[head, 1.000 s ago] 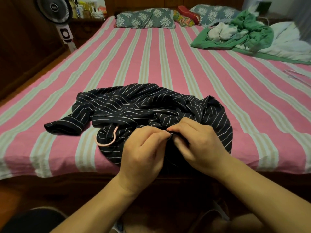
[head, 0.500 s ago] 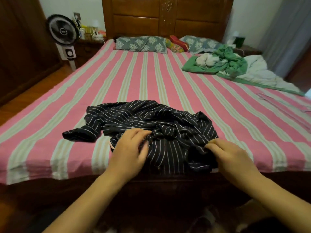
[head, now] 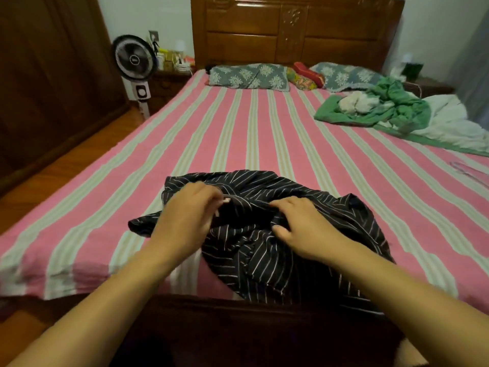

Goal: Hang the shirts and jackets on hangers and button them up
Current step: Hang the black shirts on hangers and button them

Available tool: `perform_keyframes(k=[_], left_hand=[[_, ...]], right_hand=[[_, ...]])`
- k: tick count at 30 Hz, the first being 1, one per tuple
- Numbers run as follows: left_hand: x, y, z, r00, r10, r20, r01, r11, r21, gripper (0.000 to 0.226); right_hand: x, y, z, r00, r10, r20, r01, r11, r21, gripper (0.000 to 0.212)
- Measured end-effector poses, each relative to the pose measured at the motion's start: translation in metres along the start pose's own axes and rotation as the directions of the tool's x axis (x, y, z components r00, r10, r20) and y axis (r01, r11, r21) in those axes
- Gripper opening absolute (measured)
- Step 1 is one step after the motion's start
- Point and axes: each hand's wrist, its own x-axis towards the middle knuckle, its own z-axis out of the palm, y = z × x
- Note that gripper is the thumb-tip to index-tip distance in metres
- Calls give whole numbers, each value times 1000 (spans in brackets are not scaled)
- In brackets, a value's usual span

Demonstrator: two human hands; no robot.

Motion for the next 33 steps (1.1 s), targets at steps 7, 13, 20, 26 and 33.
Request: perform_keyframes(k=[7, 13, 20, 26, 33], left_hand=[[189, -23, -12, 999, 14, -43, -22, 984, -175, 6], [285, -8, -69, 995, 2, -103, -30, 963, -267, 7], [391, 56, -235, 993, -81, -87, 37, 907, -420, 19], [370, 77, -338, 988, -71, 138, 102, 968, -229, 44], [401, 96, -439, 984, 95, -152, -96, 995, 0, 15]], right_hand=[[157, 15, -19, 994, -52, -92, 63, 991, 116, 63], [179, 12, -92, 896, 13, -444, 81, 978, 193, 25], [181, -41, -317, 867, 31, -497, -31, 999, 7, 39], [169, -85, -504, 907, 131, -401, -51, 978, 204, 43], [148, -98, -589, 878, -8, -478, 115, 974, 194, 52]])
